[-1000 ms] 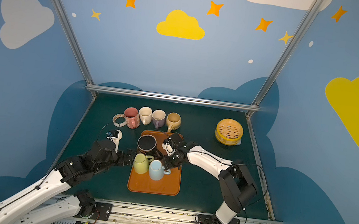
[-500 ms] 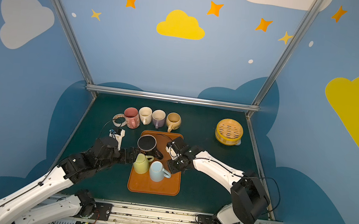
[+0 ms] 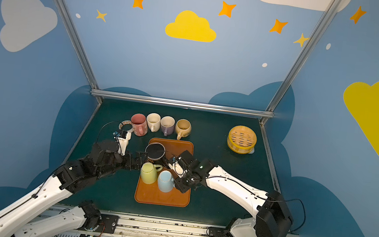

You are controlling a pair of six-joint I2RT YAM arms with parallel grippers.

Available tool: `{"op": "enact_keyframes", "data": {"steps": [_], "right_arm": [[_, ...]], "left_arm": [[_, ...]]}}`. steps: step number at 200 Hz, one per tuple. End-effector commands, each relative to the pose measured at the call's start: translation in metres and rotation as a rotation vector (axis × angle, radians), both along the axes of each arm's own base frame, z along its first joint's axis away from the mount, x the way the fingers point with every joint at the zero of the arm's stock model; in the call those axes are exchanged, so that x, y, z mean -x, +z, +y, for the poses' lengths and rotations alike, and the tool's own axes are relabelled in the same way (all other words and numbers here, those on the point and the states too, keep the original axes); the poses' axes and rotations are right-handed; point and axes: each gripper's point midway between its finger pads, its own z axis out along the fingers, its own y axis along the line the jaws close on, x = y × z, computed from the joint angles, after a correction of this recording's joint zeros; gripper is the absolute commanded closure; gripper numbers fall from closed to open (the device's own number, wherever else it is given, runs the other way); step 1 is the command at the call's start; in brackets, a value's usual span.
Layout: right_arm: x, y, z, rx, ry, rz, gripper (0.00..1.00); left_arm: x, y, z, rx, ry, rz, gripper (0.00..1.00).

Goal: Turn the mug right side up
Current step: Pick up the mug from the tray.

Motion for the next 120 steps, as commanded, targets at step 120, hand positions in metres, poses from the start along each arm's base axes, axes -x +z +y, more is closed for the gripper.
{"op": "enact_keyframes", "data": {"steps": [120], "right_arm": [[-0.01,-0.03,0.036,0.147,0.269,0.046,0.55]], "left_arm": [[0.03,0.046,0.009,0.02,-0.113,-0.109,0.0]]}}
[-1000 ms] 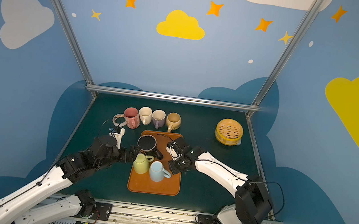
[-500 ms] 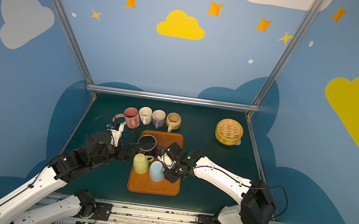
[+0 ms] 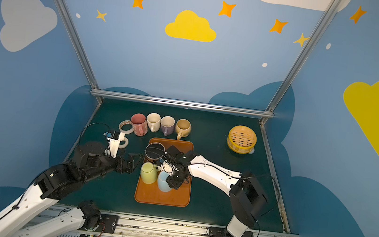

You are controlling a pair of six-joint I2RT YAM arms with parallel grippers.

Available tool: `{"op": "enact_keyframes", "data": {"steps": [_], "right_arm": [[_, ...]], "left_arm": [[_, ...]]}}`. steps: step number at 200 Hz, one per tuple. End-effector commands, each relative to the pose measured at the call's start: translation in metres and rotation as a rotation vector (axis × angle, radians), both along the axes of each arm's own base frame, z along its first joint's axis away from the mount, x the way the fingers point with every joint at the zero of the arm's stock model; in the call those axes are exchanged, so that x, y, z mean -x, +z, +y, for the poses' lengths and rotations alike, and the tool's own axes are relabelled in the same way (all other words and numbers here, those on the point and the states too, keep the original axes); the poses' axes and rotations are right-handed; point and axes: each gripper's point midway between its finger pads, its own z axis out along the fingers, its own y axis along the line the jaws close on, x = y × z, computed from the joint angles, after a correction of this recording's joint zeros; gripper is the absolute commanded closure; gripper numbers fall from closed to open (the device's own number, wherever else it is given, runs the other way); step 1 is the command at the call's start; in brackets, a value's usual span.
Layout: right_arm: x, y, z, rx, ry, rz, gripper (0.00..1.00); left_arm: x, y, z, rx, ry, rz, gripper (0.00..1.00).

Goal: Turn the mug right side up
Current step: Pick up the mug from the tray.

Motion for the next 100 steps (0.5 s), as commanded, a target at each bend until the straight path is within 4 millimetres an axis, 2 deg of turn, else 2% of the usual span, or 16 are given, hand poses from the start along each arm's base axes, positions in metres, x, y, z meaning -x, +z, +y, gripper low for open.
{"op": "enact_keyframes", "data": {"steps": [1,68,100], "right_arm": [[0.003,0.001,0.002,0.02,0.048,0.019,0.56],[0.007,-0.011,-0.001,0.057,0.06,0.058,0.76],[0.01,-0.011,0.0,0.05,0.065,0.076,0.89]], "left_arm": [[0.005,0.011,0.002,-0.004,-0.02,-0.024,0.0],[0.004,0.015,0.001,-0.026,-0.032,-0.036,0.0],[0.002,0.016,-0.001,-0.029,-0.038,-0.035,0.0]]}}
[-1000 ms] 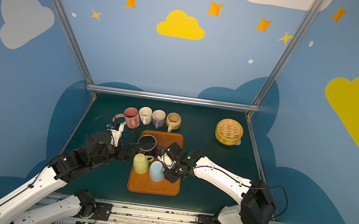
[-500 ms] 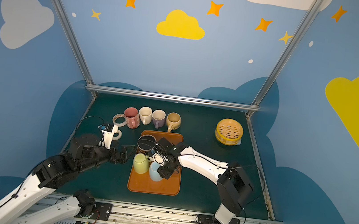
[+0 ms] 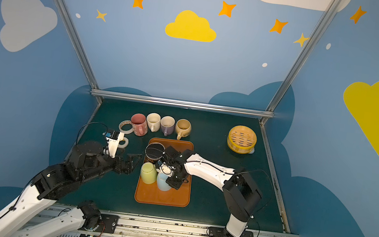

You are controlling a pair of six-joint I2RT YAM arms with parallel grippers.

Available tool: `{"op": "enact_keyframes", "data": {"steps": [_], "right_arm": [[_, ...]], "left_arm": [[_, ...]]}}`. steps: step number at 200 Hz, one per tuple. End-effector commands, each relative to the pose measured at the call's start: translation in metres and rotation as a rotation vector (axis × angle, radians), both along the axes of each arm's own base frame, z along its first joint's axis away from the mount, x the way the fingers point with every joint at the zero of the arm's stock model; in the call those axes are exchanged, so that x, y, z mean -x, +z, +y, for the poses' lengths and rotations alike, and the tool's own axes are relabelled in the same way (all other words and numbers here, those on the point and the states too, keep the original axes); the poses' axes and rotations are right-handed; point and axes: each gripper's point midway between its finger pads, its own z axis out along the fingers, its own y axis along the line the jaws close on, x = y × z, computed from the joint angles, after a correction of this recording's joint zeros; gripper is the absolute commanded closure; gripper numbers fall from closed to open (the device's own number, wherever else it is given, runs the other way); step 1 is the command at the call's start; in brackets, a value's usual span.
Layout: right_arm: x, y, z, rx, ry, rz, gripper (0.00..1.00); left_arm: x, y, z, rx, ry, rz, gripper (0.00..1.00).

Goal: Turn the mug right side up
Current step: Pick up the mug from the tray.

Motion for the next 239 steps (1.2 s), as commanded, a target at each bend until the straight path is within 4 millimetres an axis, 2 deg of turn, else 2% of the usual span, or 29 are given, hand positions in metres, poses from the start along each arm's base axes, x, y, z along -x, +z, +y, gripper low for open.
{"op": "enact_keyframes", "data": {"steps": [1,28,103,146,197,239], "right_arm": [[0.005,0.002,0.002,0.002,0.009,0.035,0.89],[0.009,0.003,0.003,-0.007,0.011,0.051,1.0],[0.01,0.022,0.001,-0.059,-0.044,0.018,1.0],[0.01,0.046,-0.007,-0.131,-0.123,-0.018,1.0],[0.017,0.072,-0.02,-0.269,-0.252,0.026,1.0],[0.013,0.104,-0.037,-0.444,-0.396,0.044,1.0]], "left_arm": [[0.0,0.011,-0.001,0.003,-0.015,-0.023,0.0],[0.0,0.014,-0.002,0.011,-0.016,-0.025,0.0],[0.001,0.017,-0.002,0.035,-0.013,-0.023,0.0],[-0.002,0.022,-0.005,0.057,-0.01,-0.026,0.0],[-0.004,0.024,-0.012,0.11,-0.016,-0.007,0.0],[-0.008,0.019,-0.022,0.172,-0.018,0.029,0.0]]}}
